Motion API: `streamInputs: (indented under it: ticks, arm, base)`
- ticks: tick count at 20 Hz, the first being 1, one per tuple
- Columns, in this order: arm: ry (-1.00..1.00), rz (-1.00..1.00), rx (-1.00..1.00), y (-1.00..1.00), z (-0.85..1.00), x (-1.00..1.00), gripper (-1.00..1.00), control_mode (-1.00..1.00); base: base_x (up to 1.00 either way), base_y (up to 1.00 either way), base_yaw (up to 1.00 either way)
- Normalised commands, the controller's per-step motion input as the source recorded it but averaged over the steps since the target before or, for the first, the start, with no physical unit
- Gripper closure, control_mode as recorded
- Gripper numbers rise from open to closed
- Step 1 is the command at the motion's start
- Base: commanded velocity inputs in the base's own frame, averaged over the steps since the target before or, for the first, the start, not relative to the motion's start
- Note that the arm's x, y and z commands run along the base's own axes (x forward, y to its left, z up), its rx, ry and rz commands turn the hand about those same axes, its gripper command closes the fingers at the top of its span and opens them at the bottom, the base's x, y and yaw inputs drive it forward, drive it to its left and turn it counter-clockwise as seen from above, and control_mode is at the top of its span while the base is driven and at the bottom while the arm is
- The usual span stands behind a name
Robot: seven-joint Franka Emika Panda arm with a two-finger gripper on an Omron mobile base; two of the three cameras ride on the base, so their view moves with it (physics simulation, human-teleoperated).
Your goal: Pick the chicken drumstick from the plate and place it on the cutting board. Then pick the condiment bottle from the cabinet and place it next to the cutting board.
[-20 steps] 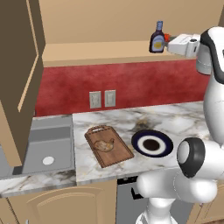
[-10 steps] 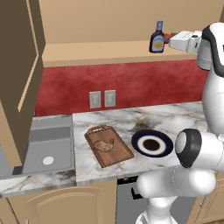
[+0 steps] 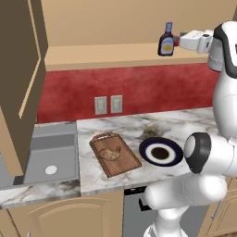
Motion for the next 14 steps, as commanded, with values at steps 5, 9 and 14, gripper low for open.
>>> streamInputs:
  ticks: [5, 9, 14]
  arm:
    - [0.0, 0.0, 0.01, 0.0, 0.01, 0.08, -1.0, -1.0]
    - [0.0, 0.0, 0.01, 0.0, 0.0, 0.12, -1.0, -1.0]
    - [0.0, 0.0, 0.01, 0.0, 0.0, 0.17, -1.0, -1.0]
  base:
    - [0.0, 0.0, 0.0]
    - [0.0, 0.0, 0.0]
    - [0.0, 0.0, 0.0]
